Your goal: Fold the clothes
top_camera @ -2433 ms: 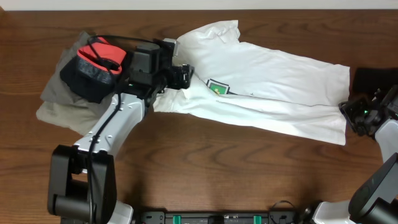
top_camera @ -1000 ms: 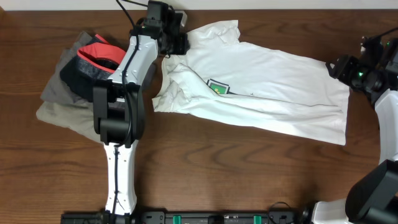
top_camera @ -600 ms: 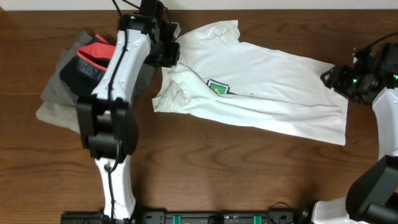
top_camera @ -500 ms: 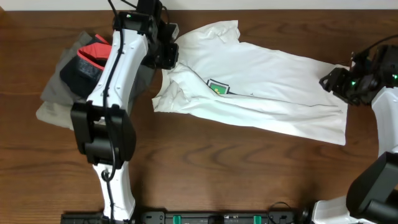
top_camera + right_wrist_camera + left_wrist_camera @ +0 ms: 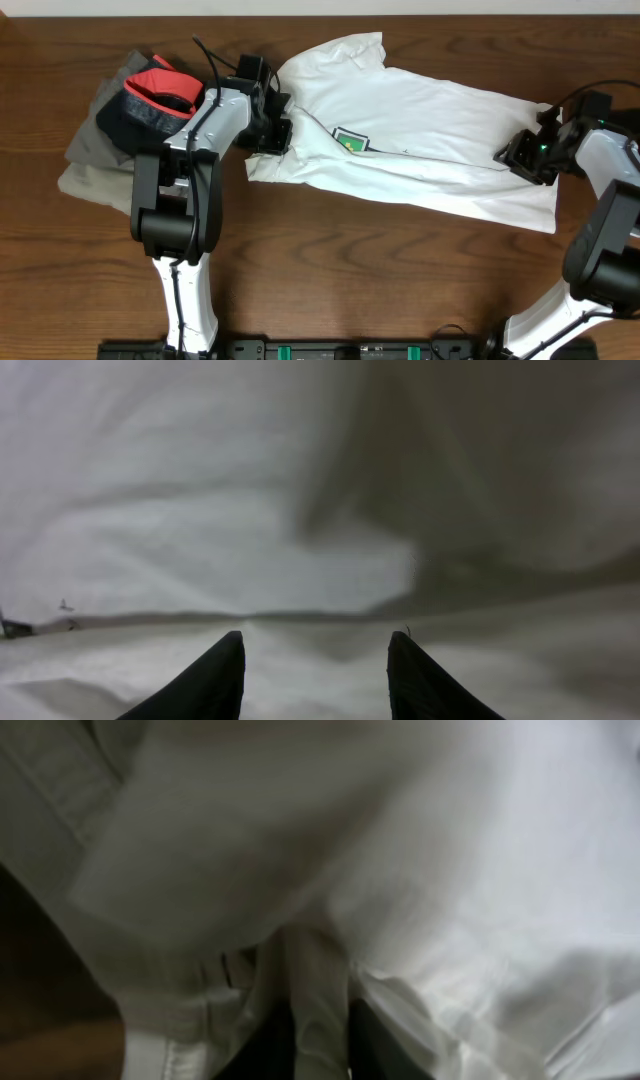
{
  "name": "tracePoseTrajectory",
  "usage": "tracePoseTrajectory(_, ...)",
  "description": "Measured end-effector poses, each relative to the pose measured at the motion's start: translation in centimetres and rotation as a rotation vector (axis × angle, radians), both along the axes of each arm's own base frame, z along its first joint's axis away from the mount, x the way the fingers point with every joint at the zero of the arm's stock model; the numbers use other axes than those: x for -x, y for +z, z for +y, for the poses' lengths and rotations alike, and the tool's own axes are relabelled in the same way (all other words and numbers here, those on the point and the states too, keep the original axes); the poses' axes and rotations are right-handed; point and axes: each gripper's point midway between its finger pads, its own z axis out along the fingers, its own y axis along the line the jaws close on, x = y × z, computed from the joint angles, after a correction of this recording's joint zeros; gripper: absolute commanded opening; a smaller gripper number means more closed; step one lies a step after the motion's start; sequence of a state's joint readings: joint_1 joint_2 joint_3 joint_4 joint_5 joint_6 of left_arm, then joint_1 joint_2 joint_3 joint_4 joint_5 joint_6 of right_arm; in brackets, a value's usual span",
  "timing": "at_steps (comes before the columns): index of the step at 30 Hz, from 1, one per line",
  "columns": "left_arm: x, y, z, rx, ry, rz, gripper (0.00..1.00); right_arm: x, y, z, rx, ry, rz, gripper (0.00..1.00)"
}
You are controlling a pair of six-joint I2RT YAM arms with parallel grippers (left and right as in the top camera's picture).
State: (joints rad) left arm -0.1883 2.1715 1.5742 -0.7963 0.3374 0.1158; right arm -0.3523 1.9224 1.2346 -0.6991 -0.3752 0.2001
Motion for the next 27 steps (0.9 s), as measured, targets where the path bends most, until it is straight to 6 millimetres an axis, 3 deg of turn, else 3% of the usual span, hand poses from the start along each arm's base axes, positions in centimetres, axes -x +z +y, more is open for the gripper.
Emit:
tracePoseTrajectory(8,6.6,-0.3,1.7,-0.079,-0.01,0.265,0.06,0.6,-0.9,-0.6,0.035,-0.008,0.041,0.44)
tracePoseTrajectory(14,10.0,0.3,2.8,-0.134,0.006,0.411,0.06,4.2,-1.9,-2.3,0.146,-0.052,0.215,0.43)
tracePoseTrajectory(21,11.8,1.4,3.2,-0.152,0.005,0.481,0.06,7.9,-2.1,-4.5,0.281,-0.112,0.391,0.38)
tracePoseTrajectory(27,11.3,5.3,3.3,-0.143,0.011,0.371,0.06,6.6,-2.0,-5.9,0.314,-0.129,0.325,0.4)
